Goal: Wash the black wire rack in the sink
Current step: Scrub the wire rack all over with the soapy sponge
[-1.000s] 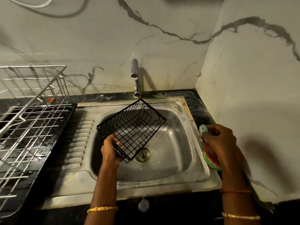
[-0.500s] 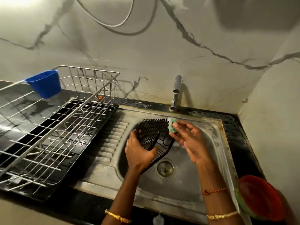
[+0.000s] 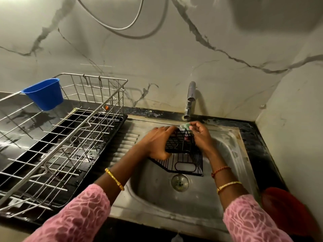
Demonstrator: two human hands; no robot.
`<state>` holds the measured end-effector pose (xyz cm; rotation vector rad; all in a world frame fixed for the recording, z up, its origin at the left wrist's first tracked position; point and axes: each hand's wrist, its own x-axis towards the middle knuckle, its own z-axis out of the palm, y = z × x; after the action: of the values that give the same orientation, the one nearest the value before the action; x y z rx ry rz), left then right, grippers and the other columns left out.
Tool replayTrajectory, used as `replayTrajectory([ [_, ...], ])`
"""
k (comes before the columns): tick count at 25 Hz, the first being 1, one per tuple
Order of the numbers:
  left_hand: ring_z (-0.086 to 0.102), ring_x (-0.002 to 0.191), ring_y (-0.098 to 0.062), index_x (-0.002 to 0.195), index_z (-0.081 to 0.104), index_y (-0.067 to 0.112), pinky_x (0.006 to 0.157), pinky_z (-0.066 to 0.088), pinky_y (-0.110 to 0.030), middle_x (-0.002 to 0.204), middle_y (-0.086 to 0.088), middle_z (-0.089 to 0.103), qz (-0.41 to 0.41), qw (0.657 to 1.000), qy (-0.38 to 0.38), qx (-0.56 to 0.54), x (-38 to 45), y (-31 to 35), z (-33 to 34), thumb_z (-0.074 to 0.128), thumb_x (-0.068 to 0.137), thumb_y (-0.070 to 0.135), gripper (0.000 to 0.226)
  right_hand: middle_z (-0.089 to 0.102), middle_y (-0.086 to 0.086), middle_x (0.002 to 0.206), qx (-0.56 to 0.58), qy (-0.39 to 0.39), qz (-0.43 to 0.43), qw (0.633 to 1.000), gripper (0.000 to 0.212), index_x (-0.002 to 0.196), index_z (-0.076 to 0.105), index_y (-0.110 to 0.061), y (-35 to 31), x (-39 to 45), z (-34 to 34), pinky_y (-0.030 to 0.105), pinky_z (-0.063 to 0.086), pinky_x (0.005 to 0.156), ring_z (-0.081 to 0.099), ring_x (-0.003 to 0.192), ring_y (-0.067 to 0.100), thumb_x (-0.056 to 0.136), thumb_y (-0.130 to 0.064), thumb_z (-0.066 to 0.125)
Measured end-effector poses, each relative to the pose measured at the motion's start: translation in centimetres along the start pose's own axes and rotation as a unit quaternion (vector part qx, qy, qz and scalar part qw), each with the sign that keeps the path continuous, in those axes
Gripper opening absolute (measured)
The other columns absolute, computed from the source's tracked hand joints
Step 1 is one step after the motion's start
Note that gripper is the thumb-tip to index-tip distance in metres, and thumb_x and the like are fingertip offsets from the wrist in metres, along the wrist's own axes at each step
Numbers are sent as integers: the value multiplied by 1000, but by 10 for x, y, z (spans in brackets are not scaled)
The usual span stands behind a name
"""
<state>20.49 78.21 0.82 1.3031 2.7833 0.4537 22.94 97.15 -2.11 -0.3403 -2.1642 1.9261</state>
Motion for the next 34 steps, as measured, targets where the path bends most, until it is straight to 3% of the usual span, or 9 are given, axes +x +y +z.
replayTrajectory([
  [5,48,126,-24,144,34,20,109,37,-45,138,-7,51,7,1000,24,-20,14,2,-12,65,75,42,79,62,8,99,73,167,-53,982,17,93,57,-23,4,-10,5,31,53,66,60,81,16,95,-10,47],
  [8,16,143,-27,147,25,26,119,12,-46,155,-9,17,-238,942,191,-136,-3,16,19,70,74,29,86,60,-3,93,140,237,-62,959,14,101,56,-14,7,-24,6,10,47,51,57,66,-4,95,-7,46],
  [9,26,139,-31,141,32,21,117,23,-43,153,-16,21,-339,846,237,-337,-8,30,23,65,78,14,72,59,-4,94,153,252,-68,953,15,103,56,-12,10,-28,10,9,47,53,57,70,-4,95,-6,45],
  [11,60,106,-33,114,52,6,84,56,-35,129,-25,52,-372,526,252,-722,-8,46,23,43,89,2,27,59,-1,97,155,275,-78,946,17,107,56,-4,18,-35,19,7,48,61,58,77,-7,94,-3,45],
  [12,67,90,-30,107,56,1,66,58,-28,114,-25,62,-356,433,233,-795,-3,41,26,36,93,5,24,58,1,97,146,286,-82,943,18,109,55,-1,25,-37,24,6,47,63,57,77,-11,94,-2,45],
  [13,70,79,-27,108,57,-2,54,56,-24,102,-23,68,-349,410,217,-814,5,31,28,34,97,13,29,59,2,97,144,292,-77,942,18,110,55,-1,30,-40,28,6,47,64,57,76,-14,95,-2,44],
  [21,62,47,-5,95,59,3,37,36,-13,65,0,67,-394,579,75,-710,31,20,31,37,99,7,23,63,8,102,31,294,25,955,13,103,59,-18,75,-48,1,12,46,67,61,91,23,96,-16,48],
  [29,55,60,-22,101,64,-4,58,41,-29,72,-13,63,-346,579,6,-738,25,-13,16,19,95,56,76,64,1,103,-152,-42,-289,944,26,103,70,-14,2,-31,25,18,46,89,57,101,11,84,1,60],
  [34,52,53,-15,101,62,-1,44,37,-21,62,-7,59,-334,607,20,-721,25,-16,18,20,93,61,76,63,4,109,-254,-77,-280,923,30,106,70,-11,14,-19,38,17,41,94,49,108,12,84,5,57],
])
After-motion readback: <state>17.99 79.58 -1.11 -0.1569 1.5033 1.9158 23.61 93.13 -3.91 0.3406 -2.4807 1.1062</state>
